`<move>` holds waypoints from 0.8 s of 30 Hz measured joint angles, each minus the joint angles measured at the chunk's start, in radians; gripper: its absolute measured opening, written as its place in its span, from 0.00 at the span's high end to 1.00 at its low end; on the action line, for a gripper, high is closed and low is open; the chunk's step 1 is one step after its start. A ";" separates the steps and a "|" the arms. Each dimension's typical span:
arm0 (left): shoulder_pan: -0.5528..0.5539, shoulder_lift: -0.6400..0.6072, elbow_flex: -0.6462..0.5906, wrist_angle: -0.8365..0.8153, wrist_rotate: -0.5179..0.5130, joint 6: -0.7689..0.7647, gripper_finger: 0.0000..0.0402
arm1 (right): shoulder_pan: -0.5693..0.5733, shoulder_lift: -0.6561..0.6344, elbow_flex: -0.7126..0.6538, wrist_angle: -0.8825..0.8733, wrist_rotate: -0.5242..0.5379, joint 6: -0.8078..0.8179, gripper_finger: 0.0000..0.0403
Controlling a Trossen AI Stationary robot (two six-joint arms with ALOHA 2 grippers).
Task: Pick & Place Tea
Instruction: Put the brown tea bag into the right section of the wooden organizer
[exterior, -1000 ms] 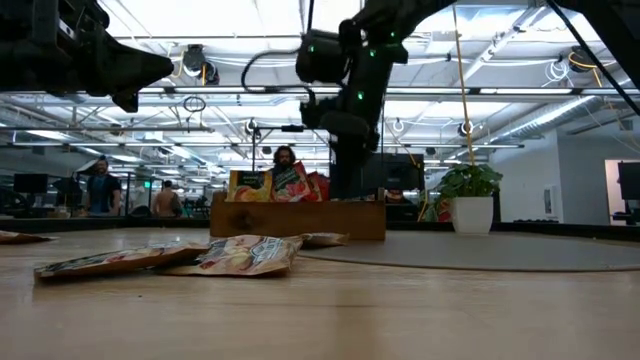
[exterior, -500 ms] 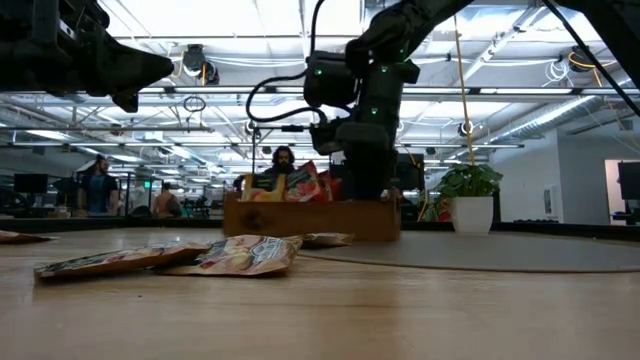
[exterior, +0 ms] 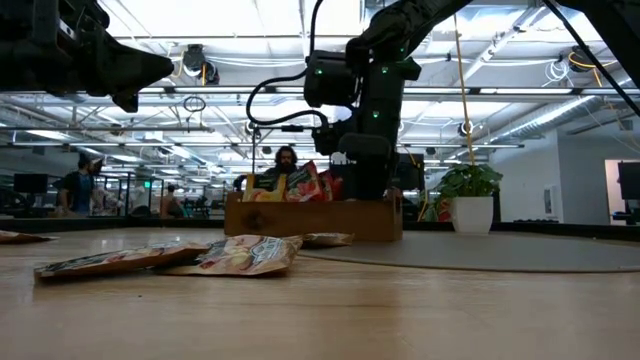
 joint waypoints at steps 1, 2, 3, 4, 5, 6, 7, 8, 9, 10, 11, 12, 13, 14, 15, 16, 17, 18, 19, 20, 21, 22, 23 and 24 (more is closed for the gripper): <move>0.000 0.000 0.000 0.000 0.000 0.000 0.92 | 0.000 0.000 0.000 0.000 0.017 0.000 1.00; 0.000 0.000 0.000 0.000 0.000 0.000 0.92 | 0.000 0.000 0.000 0.000 0.046 -0.003 1.00; 0.000 0.000 0.000 0.000 0.000 0.000 0.92 | 0.001 0.000 0.000 0.000 0.083 -0.006 1.00; 0.000 0.000 0.000 0.000 0.000 0.000 0.92 | 0.003 0.000 0.000 0.000 0.122 -0.011 1.00; 0.000 0.000 0.000 0.000 0.000 0.000 0.92 | 0.006 0.000 0.000 0.000 0.158 -0.014 1.00; 0.000 0.000 0.000 0.000 0.000 0.000 0.92 | 0.009 0.000 0.000 0.000 0.191 -0.018 1.00; 0.000 0.000 0.000 0.000 0.000 0.000 0.92 | 0.012 0.000 0.000 0.000 0.221 -0.022 1.00; 0.000 0.000 0.000 0.000 0.000 0.000 0.92 | 0.015 0.000 0.000 0.000 0.242 -0.027 1.00; 0.000 0.000 0.000 0.000 0.000 0.000 0.92 | 0.020 0.000 0.000 -0.001 0.258 -0.035 1.00; 0.000 0.000 0.000 0.000 0.000 0.000 0.92 | 0.024 0.000 0.000 0.001 0.270 -0.042 1.00; 0.000 0.000 0.000 0.000 0.000 0.000 0.92 | 0.030 0.000 0.000 0.005 0.285 -0.046 1.00; 0.000 0.000 0.000 0.000 0.000 0.000 0.92 | 0.037 0.000 0.000 0.009 0.307 -0.049 1.00; 0.000 0.000 0.000 0.000 0.000 0.000 0.92 | 0.044 0.000 0.000 0.014 0.328 -0.058 1.00; 0.000 0.000 0.000 0.000 0.000 0.000 0.92 | 0.053 0.000 0.000 0.018 0.353 -0.066 1.00; 0.000 0.000 0.000 0.000 0.000 0.000 0.92 | 0.061 0.000 0.000 0.022 0.383 -0.071 1.00; 0.000 0.000 0.000 0.000 0.000 0.000 0.92 | 0.070 0.000 0.000 0.024 0.412 -0.078 1.00; 0.000 0.000 0.000 0.000 0.000 0.000 0.92 | 0.079 0.000 0.000 0.026 0.437 -0.090 1.00; 0.000 0.000 0.000 0.000 0.000 0.000 0.92 | 0.088 0.000 0.000 0.028 0.459 -0.098 1.00; 0.000 0.000 0.000 0.000 0.000 0.000 0.92 | 0.097 0.000 0.000 0.030 0.475 -0.104 1.00; 0.000 0.000 0.000 0.000 0.000 0.000 0.92 | 0.106 0.000 0.000 0.030 0.488 -0.107 1.00; 0.000 0.000 0.000 0.000 0.000 0.000 0.92 | 0.114 -0.002 -0.001 0.030 0.492 -0.111 1.00; 0.000 0.000 0.000 0.000 0.000 0.000 0.92 | 0.122 -0.005 -0.001 0.030 0.492 -0.112 1.00; 0.000 0.000 0.000 0.000 0.000 0.000 0.92 | 0.130 -0.009 -0.001 0.036 0.492 -0.112 1.00; 0.000 0.000 0.000 0.000 0.000 0.000 0.92 | 0.138 -0.022 -0.001 0.038 0.494 -0.108 1.00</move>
